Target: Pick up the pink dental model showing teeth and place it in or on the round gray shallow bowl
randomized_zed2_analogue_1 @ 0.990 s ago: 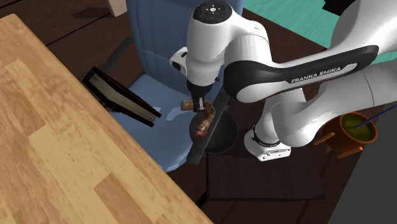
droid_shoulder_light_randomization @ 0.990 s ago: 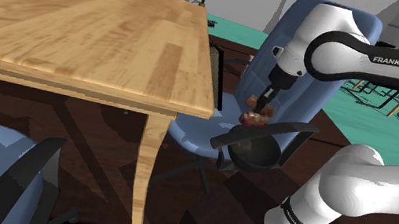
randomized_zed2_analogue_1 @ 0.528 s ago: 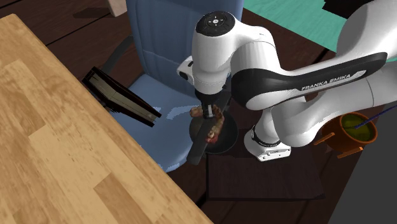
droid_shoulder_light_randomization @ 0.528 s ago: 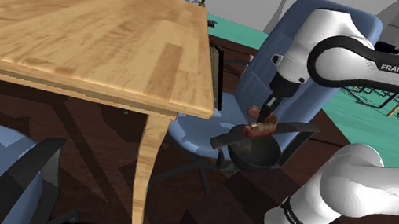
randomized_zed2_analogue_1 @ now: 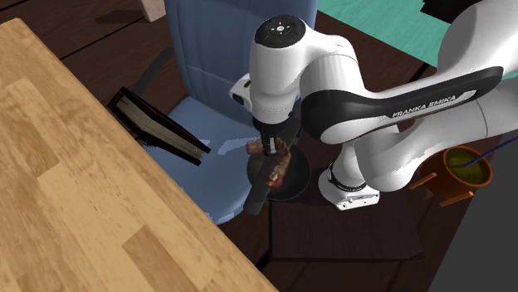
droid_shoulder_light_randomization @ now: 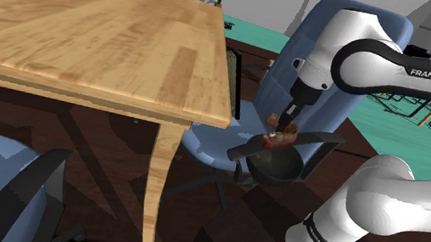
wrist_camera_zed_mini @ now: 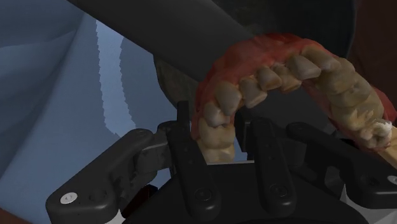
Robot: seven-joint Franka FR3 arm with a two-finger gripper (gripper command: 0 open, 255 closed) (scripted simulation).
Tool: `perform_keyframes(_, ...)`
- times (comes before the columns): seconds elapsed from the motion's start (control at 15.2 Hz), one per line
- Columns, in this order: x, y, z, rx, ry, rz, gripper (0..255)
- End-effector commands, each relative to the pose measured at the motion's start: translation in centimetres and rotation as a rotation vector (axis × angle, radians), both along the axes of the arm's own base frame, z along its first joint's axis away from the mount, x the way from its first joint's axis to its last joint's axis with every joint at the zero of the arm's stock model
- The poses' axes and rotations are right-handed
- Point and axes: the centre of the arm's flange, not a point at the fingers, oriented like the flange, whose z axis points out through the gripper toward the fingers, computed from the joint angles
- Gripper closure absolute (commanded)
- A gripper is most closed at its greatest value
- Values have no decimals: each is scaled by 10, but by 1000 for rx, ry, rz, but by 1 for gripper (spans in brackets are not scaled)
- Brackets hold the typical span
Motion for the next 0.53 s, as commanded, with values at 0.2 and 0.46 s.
perform_keyframes(0.2, -9, 1, -57, 7, 88, 3, 255)
perform_keyframes(0.46, -19, 17, -52, 3, 88, -1, 0)
